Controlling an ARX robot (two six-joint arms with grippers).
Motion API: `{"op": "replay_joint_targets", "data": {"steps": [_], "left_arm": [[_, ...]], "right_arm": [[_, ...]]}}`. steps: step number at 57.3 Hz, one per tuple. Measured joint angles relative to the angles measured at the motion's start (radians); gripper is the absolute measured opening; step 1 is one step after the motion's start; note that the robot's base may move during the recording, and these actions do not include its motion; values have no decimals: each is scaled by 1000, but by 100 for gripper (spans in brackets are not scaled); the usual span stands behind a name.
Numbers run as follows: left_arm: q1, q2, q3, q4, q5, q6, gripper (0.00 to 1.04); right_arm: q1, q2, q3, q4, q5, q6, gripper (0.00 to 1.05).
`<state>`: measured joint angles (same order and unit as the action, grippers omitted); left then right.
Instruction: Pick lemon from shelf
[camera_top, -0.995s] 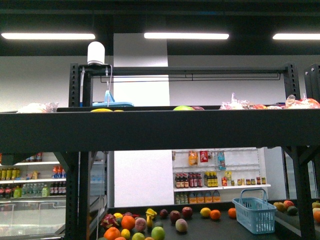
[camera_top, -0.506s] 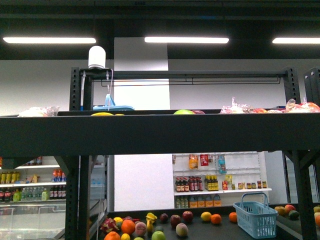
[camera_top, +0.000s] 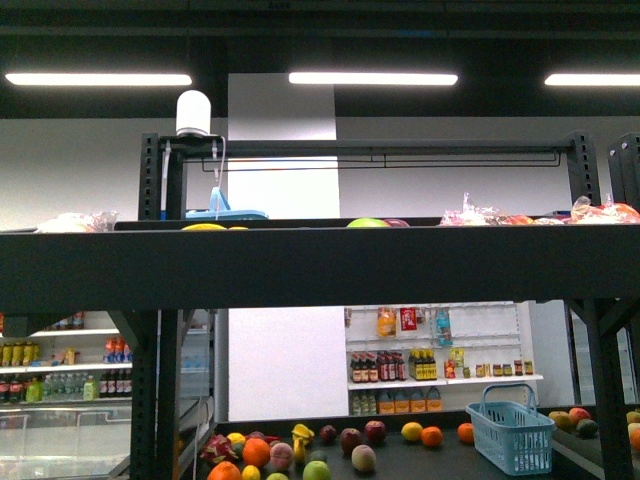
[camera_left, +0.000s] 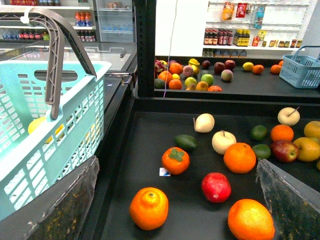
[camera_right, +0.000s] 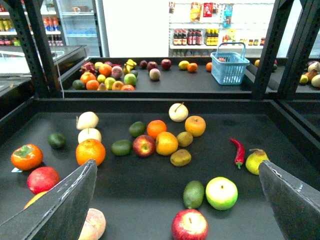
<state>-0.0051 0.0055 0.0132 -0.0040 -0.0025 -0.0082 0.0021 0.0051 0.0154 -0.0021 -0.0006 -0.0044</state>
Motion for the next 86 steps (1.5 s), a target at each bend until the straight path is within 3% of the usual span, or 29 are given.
{"op": "replay_joint_targets", "data": {"steps": [86], "left_arm": [[0, 0, 0, 0, 0, 0, 97]], "right_arm": [[0, 0, 0, 0, 0, 0, 97]]}}
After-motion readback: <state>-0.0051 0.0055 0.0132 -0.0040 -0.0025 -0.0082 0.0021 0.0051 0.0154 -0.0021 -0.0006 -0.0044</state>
